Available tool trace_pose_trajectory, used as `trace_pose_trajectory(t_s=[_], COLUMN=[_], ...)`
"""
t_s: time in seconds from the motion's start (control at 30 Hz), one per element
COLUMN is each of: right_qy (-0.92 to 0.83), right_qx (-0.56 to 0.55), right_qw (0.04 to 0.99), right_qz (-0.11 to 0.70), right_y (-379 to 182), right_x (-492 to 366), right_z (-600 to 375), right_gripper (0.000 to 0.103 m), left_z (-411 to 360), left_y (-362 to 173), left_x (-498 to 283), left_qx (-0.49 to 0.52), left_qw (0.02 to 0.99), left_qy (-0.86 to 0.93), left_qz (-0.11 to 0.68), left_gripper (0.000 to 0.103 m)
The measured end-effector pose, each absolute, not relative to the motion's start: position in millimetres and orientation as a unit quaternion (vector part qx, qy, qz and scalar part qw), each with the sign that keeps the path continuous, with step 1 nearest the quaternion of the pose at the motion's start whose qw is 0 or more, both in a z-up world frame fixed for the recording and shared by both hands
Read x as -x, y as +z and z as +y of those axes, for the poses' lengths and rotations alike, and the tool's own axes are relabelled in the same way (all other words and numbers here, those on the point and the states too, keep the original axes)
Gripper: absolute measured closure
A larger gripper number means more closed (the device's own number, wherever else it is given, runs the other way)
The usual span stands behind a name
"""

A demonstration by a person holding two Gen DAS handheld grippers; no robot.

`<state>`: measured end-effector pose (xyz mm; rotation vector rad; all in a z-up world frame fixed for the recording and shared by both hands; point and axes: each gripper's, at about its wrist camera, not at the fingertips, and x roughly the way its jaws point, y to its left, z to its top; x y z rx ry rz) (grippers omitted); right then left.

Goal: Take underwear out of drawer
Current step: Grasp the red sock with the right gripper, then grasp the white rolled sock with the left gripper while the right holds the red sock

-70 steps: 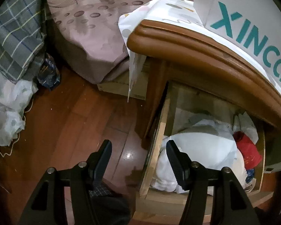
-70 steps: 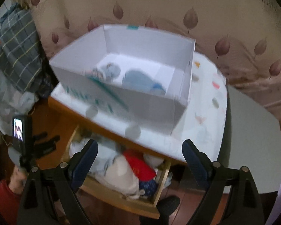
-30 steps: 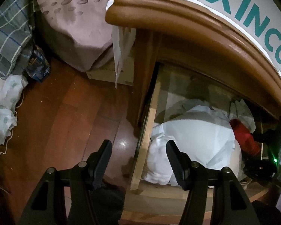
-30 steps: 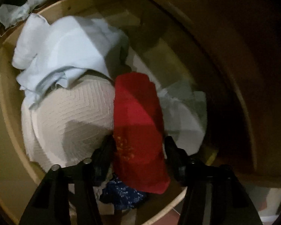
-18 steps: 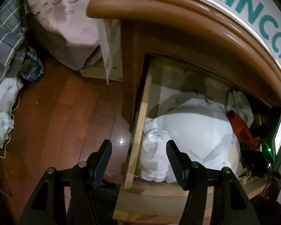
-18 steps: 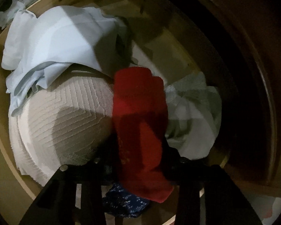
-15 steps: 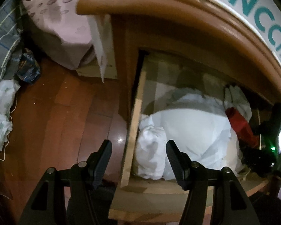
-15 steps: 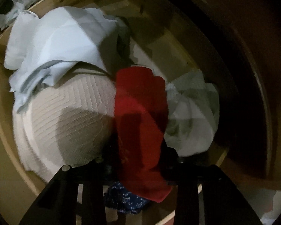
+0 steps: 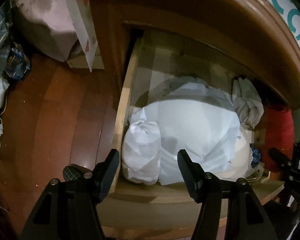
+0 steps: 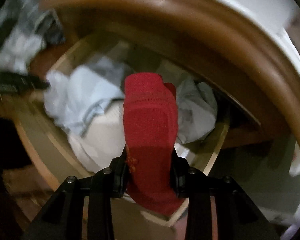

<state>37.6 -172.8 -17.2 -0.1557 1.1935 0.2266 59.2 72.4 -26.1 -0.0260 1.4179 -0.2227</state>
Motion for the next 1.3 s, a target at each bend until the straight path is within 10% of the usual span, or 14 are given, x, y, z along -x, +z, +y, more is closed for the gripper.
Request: trace_pose_trajectory(t_s=[0.37,1.3], right_qy=[0.051,0.049], right_qx=[-0.181,-0.181], right_qw=[0.832,0.841], right_qz=[0.522,0.507], right_y=[-28,-20], right_x=[-12,-7], right_z=[-215,-218], right_gripper=[0.071,0.07], left_z=[69,31], left_y=[-44,-45], left_x=[-65,-71], left_qx=[0.031,0.008], left_qw=[0.727,0.727], left_qy=[-0.085,-0.125], left_qz=[0.681,0.675], left_gripper=[0.041,0.047])
